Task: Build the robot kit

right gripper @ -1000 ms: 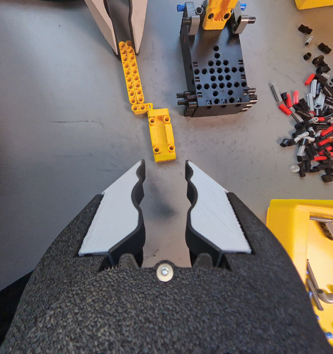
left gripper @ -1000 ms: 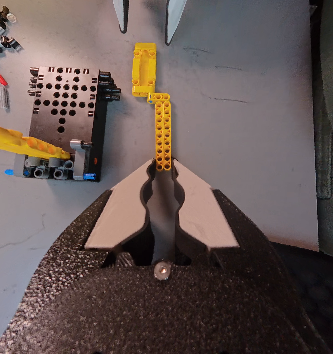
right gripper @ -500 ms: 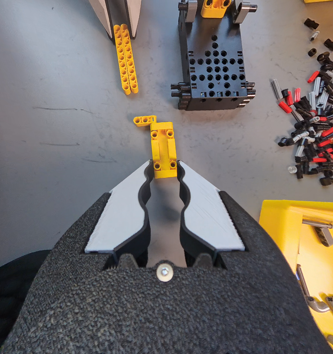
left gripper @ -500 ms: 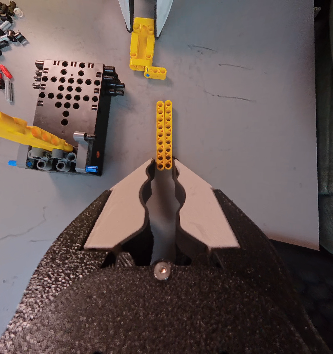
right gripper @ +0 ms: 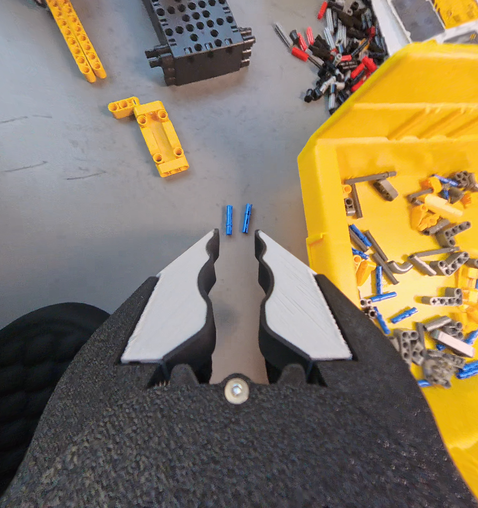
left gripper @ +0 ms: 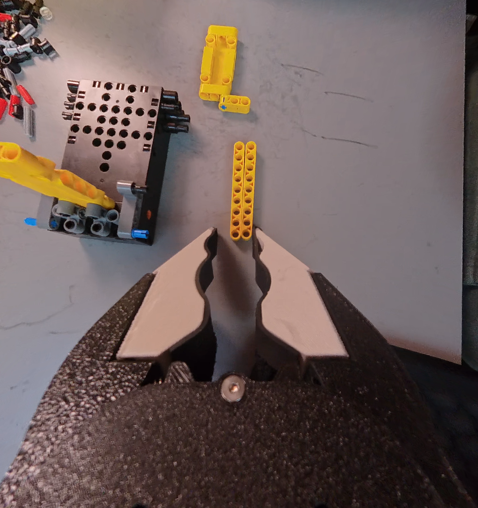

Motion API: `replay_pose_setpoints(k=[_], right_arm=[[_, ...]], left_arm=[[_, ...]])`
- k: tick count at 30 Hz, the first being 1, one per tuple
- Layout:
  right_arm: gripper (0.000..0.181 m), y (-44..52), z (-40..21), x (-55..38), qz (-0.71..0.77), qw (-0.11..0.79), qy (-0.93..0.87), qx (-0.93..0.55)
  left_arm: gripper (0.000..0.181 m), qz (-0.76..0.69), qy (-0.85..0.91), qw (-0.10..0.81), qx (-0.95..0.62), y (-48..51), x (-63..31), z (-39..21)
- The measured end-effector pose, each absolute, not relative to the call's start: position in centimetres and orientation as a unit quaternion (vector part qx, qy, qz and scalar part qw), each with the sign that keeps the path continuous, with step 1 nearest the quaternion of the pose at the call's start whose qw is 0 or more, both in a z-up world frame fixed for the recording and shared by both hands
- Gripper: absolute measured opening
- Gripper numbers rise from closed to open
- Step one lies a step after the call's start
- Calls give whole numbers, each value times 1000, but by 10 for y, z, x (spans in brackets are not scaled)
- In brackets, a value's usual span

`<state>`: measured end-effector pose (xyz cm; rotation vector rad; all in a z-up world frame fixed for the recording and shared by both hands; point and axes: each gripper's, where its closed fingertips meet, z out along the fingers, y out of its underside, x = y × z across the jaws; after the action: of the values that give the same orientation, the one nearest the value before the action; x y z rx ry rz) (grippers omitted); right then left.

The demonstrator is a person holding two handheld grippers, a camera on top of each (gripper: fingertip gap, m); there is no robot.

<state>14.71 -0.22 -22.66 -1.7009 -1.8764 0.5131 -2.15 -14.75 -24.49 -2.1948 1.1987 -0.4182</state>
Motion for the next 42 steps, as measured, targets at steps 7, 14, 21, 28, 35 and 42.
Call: replay_pose_setpoints(k=[7, 14, 21, 28, 35, 42], right_arm=[[27, -1, -244, 137, 221, 258, -666, -664], [10, -3, -245, 132, 233, 240, -679, -653], [9, -34, -245, 136, 243, 223, -709, -623], [9, -102, -245, 111, 268, 197, -764, -553], [9, -138, -245, 65, 277, 195, -802, -491], [9, -140, -245, 51, 285, 195, -805, -482]], left_arm=[[15, -161, 465, 287, -822, -149, -16, -247], [15, -172, 464, 289, -820, -152, -16, -247], [15, -162, 453, 295, -825, -150, -24, -247], [19, -149, 441, 304, -831, -145, -30, -246], [20, -140, 438, 313, -831, -144, -30, -246], [19, -146, 432, 316, -832, -144, -30, -247]])
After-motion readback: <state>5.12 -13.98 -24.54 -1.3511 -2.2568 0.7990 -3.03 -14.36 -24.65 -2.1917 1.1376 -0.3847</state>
